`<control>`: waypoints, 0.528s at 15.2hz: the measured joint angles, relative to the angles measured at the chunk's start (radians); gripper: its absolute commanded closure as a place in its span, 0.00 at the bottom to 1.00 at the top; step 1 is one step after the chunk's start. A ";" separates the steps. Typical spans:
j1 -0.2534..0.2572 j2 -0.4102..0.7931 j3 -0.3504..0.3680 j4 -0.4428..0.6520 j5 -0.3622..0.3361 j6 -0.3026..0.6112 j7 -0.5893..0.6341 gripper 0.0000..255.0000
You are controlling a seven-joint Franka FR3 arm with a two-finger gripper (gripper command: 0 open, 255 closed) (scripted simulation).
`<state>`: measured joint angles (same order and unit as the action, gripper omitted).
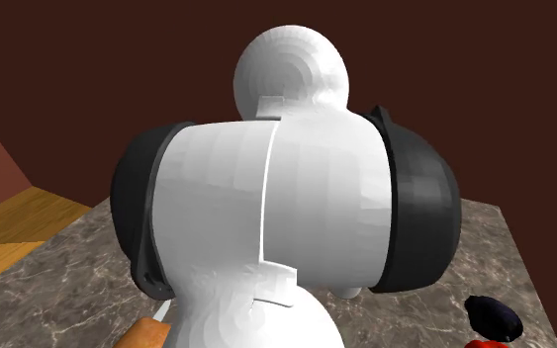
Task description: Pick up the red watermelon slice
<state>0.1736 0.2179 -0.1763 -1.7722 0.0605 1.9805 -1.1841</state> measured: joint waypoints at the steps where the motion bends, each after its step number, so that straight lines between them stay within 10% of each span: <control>1: -0.001 0.009 0.002 0.003 0.002 0.006 -0.009 0.00; 7: -0.001 0.040 0.006 -0.037 0.010 0.074 -0.019 0.00; 8: 0.000 0.040 0.006 -0.041 0.010 0.078 -0.019 1.00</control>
<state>0.1733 0.2575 -0.1706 -1.8130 0.0702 2.0589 -1.2031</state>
